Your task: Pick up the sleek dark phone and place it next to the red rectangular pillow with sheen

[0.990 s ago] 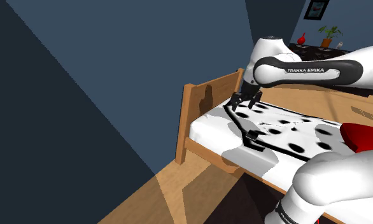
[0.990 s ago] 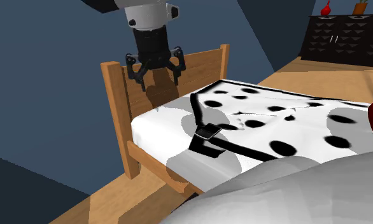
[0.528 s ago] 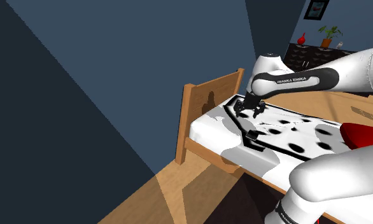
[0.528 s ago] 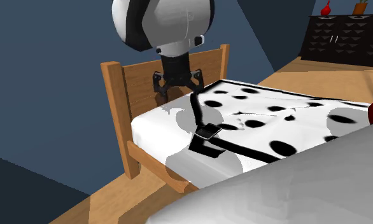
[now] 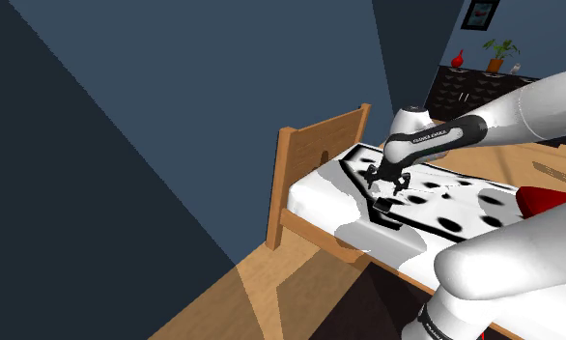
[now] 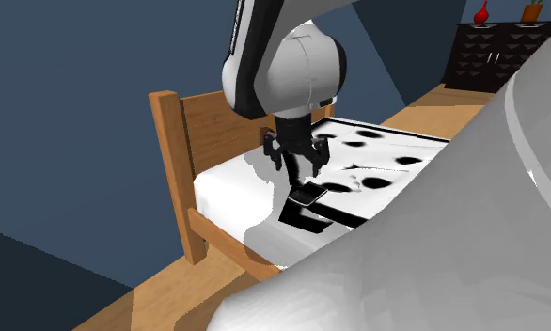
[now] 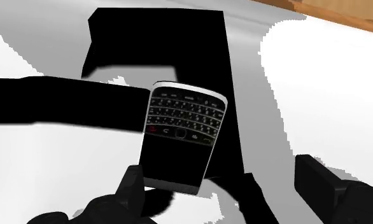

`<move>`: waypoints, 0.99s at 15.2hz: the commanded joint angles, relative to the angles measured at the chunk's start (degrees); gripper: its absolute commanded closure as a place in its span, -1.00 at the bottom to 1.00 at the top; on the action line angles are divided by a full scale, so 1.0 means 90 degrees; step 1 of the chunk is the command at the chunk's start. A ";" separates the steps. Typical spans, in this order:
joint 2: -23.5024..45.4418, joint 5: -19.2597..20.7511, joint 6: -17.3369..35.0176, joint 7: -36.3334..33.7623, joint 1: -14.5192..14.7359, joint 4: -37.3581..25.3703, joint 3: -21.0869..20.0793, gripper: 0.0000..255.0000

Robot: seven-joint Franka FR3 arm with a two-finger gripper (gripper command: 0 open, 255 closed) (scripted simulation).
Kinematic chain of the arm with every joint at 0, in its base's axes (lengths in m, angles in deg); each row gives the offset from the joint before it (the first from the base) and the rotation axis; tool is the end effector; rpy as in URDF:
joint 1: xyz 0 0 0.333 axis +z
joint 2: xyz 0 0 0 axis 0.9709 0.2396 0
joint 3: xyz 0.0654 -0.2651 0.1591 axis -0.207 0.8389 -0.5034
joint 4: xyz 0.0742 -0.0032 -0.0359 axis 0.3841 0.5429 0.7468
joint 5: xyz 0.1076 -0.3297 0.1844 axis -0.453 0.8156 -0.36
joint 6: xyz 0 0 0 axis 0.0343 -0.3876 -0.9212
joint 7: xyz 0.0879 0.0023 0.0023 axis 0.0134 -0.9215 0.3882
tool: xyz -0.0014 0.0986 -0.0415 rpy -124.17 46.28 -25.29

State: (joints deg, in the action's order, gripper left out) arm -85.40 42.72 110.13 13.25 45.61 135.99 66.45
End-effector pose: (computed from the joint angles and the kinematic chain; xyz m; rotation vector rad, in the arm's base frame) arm 0.3175 -0.2425 0.3977 2.4965 -1.6458 0.2566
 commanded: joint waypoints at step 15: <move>0.1105 0.0281 0.1414 -0.0652 -0.0474 0.0328 0.0204 -1.00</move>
State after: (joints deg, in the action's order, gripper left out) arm -75.51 45.25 122.80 7.40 41.34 138.96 68.29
